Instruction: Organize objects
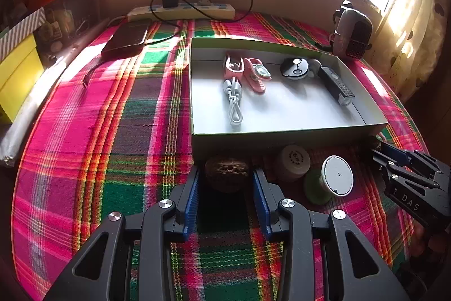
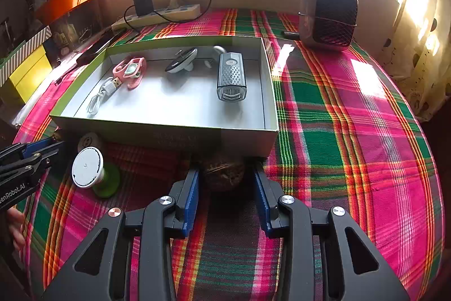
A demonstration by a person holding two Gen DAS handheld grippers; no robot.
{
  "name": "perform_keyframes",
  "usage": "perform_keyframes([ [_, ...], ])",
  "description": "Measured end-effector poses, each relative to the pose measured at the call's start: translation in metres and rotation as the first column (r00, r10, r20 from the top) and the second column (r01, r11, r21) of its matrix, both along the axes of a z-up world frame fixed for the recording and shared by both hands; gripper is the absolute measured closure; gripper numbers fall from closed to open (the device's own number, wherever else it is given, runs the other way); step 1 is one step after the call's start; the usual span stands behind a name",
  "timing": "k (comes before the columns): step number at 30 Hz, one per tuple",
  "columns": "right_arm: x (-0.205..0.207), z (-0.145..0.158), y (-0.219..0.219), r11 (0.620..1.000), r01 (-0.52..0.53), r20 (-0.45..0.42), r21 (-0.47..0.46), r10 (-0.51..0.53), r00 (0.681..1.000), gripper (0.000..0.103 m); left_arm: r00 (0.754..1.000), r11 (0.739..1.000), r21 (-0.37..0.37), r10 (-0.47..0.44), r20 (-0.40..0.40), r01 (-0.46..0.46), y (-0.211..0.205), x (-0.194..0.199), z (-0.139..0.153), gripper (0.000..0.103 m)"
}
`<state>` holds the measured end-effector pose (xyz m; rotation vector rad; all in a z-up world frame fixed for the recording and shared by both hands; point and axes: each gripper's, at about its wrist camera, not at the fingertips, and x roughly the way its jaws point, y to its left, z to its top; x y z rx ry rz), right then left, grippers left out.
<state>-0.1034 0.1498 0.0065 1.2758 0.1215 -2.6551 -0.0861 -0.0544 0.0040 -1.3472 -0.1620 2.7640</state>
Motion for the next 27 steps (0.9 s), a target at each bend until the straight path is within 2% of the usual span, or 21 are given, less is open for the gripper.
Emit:
perform_keyframes([
  [27,-0.0001,0.0001,-0.0004,1.0,0.0,-0.001,0.003,0.0,1.0,0.066,1.0,0.999,-0.03,0.013,-0.022,-0.014,0.0003,-0.0013,-0.0006,0.072],
])
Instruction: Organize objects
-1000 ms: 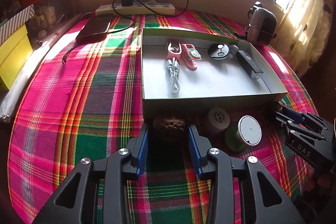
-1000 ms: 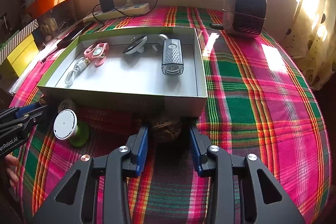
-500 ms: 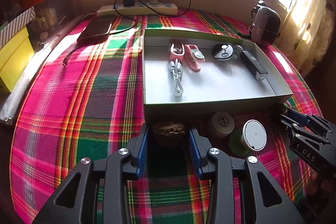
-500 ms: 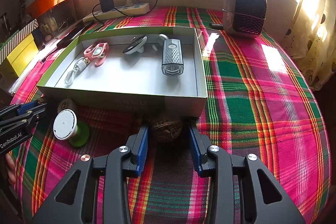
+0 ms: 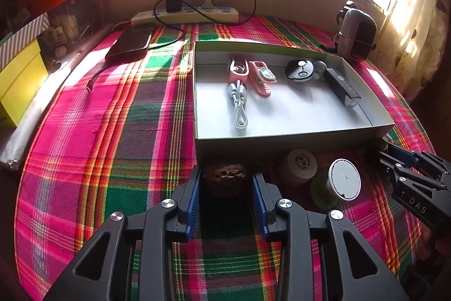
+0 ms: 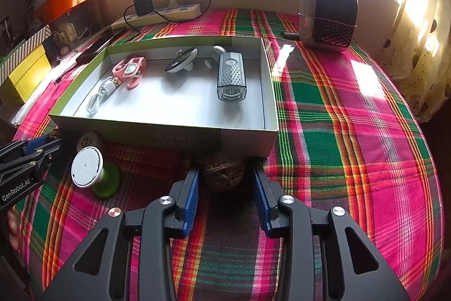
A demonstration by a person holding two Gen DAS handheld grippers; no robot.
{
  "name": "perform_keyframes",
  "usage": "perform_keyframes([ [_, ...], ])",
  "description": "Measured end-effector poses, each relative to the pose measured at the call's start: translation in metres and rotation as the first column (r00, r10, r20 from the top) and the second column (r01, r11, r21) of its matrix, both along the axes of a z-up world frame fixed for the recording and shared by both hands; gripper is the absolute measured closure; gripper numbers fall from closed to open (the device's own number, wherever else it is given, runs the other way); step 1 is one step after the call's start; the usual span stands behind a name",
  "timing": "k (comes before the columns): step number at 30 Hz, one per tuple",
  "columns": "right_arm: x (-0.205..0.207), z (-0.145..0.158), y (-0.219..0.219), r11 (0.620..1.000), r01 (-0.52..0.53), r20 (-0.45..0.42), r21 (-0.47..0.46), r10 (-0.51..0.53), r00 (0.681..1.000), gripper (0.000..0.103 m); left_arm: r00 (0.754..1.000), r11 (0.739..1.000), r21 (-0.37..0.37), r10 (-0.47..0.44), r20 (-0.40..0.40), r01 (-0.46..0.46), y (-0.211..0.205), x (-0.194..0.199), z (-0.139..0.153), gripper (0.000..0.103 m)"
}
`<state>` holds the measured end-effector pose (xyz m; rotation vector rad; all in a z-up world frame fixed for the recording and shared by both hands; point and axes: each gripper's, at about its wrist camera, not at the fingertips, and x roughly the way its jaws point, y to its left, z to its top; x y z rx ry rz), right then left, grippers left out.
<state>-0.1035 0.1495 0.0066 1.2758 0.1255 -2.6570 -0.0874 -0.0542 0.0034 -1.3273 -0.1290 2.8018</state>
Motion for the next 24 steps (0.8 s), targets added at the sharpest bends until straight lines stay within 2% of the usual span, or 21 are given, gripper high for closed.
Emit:
perform_keyframes([
  [4,-0.0001,0.0,0.0002,1.0,-0.001,0.0,0.0,0.001,1.0,0.07,1.0,1.0,-0.003,0.0,-0.003,0.0,0.0006,0.0,-0.0001,0.072],
  [24,0.0006,-0.001,0.001,1.0,-0.002,-0.002,0.003,0.002,1.0,0.071,1.0,1.0,-0.006,0.0,-0.004,0.0,0.0012,0.0011,-0.0006,0.072],
])
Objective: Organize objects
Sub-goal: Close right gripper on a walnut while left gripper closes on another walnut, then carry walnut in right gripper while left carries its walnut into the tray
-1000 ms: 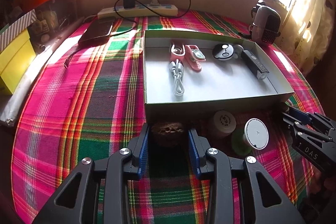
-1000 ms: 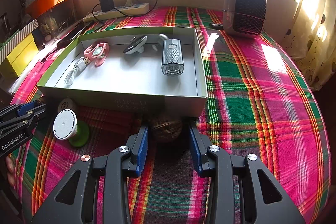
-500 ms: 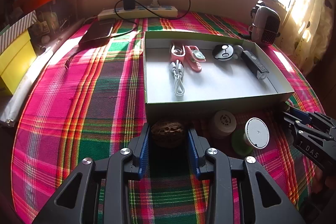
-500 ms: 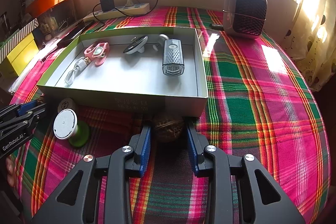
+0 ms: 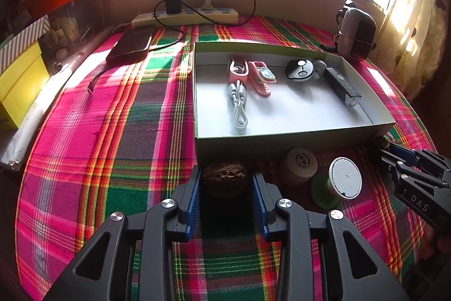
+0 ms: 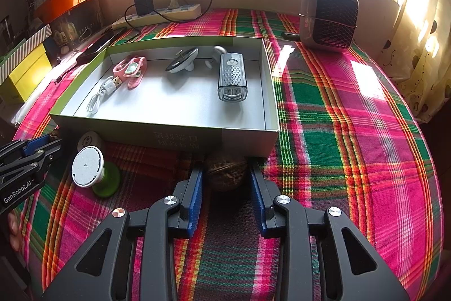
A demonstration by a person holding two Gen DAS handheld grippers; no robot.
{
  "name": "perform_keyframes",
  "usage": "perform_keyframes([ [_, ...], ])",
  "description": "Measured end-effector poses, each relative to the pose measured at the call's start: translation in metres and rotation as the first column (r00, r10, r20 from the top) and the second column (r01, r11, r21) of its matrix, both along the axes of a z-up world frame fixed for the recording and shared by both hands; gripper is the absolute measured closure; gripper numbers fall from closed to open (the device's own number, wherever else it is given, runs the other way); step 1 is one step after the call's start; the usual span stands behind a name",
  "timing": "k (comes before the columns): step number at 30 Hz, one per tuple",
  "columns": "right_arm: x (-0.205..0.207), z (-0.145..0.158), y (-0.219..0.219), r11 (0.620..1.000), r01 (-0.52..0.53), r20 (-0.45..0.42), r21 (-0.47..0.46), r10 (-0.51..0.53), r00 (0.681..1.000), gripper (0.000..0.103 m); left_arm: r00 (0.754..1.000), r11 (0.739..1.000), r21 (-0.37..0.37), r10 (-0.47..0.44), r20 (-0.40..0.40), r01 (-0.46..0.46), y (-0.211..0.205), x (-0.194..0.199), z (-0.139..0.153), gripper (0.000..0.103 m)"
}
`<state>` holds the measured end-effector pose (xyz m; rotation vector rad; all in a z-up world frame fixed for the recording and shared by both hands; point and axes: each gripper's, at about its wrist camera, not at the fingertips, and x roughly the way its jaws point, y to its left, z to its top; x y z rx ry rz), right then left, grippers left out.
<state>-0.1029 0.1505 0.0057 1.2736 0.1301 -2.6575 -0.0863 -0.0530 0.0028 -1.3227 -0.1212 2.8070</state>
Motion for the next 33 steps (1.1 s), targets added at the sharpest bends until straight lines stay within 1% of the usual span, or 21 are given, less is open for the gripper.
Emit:
perform_keyframes([
  [9,0.002,0.002,0.002,1.0,0.002,-0.011,-0.017,-0.002,1.0,0.071,1.0,1.0,-0.011,-0.002,-0.003,0.002,0.0,0.001,0.001,0.072],
  [21,0.011,0.007,0.0,0.999,-0.02,-0.026,-0.041,0.018,0.999,0.071,0.999,1.0,-0.017,-0.018,-0.046,0.017,0.002,0.011,0.013,0.072],
  [33,0.02,0.031,-0.003,0.995,-0.061,-0.074,-0.076,0.056,0.996,0.071,0.996,0.999,0.005,-0.037,-0.084,0.037,0.001,0.021,0.033,0.072],
])
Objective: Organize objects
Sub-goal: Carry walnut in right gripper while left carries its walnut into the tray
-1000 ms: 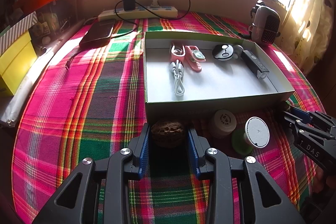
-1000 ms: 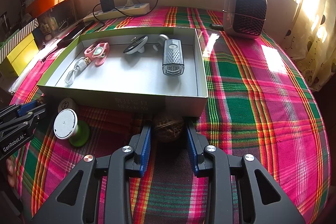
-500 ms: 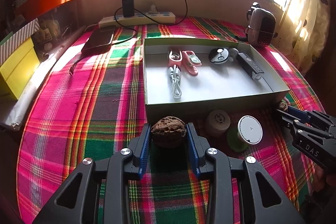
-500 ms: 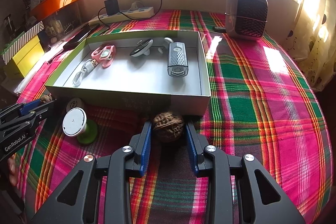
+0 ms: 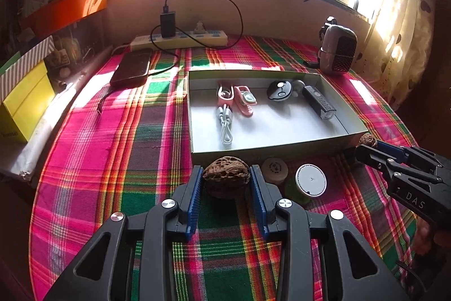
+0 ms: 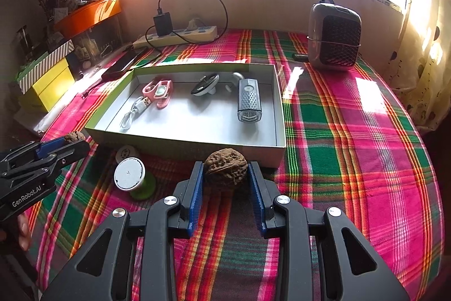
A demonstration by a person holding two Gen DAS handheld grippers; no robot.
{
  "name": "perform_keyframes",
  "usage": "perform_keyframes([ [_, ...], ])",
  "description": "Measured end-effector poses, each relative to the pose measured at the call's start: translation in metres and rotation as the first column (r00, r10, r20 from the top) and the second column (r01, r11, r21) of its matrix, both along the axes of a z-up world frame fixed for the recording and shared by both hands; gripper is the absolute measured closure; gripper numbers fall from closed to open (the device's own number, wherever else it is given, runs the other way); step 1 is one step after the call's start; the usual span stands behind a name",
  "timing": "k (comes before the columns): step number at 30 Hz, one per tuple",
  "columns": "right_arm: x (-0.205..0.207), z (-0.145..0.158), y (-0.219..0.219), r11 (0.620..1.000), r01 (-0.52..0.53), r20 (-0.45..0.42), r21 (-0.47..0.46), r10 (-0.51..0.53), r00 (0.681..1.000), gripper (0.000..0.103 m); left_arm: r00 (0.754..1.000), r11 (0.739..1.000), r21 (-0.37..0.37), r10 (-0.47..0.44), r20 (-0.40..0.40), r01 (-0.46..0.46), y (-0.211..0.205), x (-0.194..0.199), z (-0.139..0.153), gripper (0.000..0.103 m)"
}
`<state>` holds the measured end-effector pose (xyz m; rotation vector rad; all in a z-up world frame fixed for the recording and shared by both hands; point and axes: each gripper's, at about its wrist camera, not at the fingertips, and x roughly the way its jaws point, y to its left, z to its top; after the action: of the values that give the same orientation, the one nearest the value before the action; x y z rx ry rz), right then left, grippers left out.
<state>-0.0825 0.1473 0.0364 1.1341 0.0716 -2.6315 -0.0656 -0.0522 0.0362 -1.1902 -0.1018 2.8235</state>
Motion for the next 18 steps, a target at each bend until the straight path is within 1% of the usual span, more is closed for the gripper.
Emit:
perform_keyframes([
  [7,-0.006,0.013,-0.008,0.999,-0.036,-0.018,-0.018,0.036,0.999,0.071,1.0,1.0,0.005,-0.006,-0.01,0.006,0.002,-0.004,0.008,0.072],
  [13,-0.021,0.019,-0.02,0.996,-0.08,-0.017,-0.031,0.079,0.997,0.071,1.0,1.0,0.017,-0.015,0.003,0.015,0.003,-0.015,0.008,0.072],
  [18,-0.038,0.02,-0.027,0.994,-0.105,-0.013,-0.039,0.105,0.994,0.071,0.999,0.999,0.004,-0.034,0.006,0.034,0.007,-0.026,0.008,0.072],
])
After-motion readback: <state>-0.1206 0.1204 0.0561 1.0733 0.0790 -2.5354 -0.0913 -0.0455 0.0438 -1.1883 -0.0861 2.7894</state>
